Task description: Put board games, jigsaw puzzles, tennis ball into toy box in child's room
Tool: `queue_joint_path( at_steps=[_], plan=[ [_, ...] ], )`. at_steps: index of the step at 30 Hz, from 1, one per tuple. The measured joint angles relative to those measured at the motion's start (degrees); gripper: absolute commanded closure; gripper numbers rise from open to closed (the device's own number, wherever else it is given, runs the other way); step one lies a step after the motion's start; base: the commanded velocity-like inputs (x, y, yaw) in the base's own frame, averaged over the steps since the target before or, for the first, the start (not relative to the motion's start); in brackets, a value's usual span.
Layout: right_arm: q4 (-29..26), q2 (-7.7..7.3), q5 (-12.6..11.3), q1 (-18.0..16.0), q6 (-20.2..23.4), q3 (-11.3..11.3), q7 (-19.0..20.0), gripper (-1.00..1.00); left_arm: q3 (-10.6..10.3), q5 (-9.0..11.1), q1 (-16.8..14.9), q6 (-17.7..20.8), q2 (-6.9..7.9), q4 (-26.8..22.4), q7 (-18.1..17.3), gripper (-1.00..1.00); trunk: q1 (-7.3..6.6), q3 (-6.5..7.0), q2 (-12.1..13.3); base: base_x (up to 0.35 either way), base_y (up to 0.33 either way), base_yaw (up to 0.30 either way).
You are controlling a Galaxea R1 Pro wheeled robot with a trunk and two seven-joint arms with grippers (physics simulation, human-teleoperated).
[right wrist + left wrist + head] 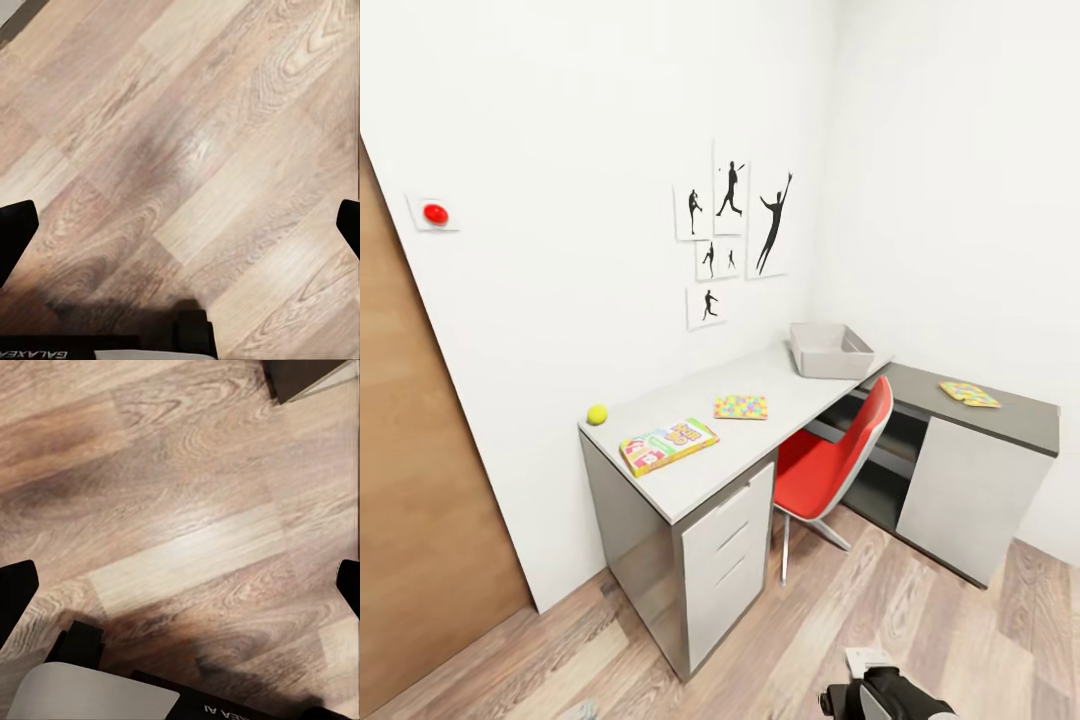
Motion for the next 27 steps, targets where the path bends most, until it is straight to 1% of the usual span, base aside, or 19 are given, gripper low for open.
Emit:
queue_joint_path(
  at_steps=[8, 11, 19, 27],
  plan=[
    [-0.03, -0.1, 0.02, -0.07, 0.35, 0.01, 0.0, -1.0, 1.02, 0.96, 0.02, -0.11, -0.53, -0.36, 0.5, -1.0, 0.0, 0.0, 0.0, 0.0, 0.0, -0.263],
    [-0.03, -0.1, 0.02, -0.07, 0.39, 0.01, 0.0, -1.0, 1.09, 1.02, 0.02, -0.22, -0.65, -0.4, 0.48, -1.0, 0.0, 0.0, 0.0, 0.0, 0.0, -0.265],
    [-0.05, -0.18, 0.02, -0.11, 0.49, -0.02, 0.0, -1.0, 1.24, 1.1, 0.1, -2.01, -1.0, -0.48, 0.25, -1.0, 0.0, 0.0, 0.0, -0.005, 0.0, -0.267],
    [-0.23, -0.29, 0.03, -0.16, 0.52, -0.03, 0.0, -1.0, 1.02, 1.2, 0.24, -3.26, -1.19, -0.53, 0.0, -1.0, 0.01, 0.03, 0.0, -0.096, 0.0, -0.267]
  ],
)
